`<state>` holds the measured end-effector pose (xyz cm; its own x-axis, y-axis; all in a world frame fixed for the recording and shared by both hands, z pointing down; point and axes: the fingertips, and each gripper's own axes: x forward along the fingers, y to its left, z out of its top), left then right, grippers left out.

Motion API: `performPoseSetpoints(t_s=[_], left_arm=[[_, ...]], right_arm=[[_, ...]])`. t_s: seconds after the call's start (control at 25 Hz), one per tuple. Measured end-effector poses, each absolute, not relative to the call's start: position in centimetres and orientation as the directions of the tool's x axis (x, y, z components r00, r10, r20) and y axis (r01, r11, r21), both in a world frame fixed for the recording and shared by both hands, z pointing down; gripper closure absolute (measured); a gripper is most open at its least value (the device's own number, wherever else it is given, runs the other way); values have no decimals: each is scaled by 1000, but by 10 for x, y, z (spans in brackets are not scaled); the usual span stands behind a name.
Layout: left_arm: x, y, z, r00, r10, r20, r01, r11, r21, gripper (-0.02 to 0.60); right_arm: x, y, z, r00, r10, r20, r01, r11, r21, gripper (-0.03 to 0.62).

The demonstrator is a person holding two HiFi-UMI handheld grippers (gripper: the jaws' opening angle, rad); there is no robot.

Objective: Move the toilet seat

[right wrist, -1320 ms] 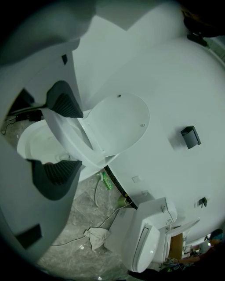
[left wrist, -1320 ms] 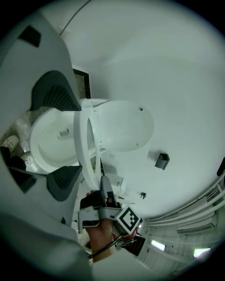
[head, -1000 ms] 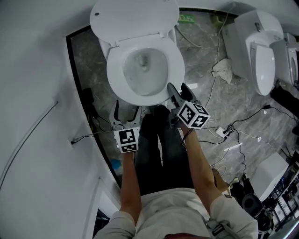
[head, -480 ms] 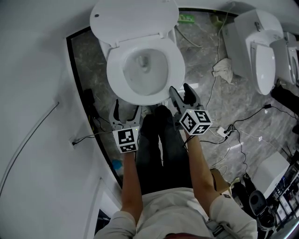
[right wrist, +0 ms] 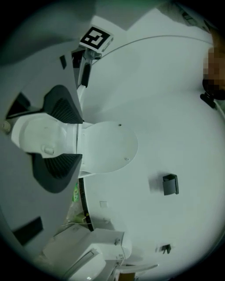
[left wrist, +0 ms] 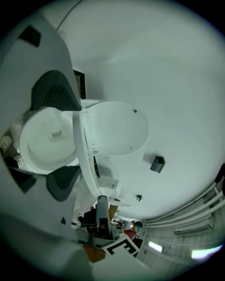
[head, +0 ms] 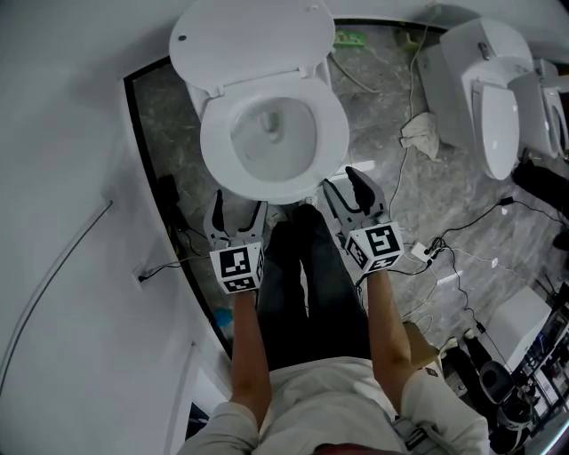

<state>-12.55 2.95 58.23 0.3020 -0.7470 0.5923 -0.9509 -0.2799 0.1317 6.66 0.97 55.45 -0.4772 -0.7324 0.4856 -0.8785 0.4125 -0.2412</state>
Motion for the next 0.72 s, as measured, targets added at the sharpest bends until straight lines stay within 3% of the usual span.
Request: performPoseSetpoints(t_s=[0.2, 0.72], left_arm=[[-127, 21, 574, 306, -759, 575, -951, -275, 144, 195], [-132, -13, 543, 302, -795, 526, -953, -271, 138, 195]], right_arm=[[57, 16, 553, -481, -696, 533, -857, 501, -120, 355], [42, -17, 529, -443, -745, 499, -860, 511, -1, 341]])
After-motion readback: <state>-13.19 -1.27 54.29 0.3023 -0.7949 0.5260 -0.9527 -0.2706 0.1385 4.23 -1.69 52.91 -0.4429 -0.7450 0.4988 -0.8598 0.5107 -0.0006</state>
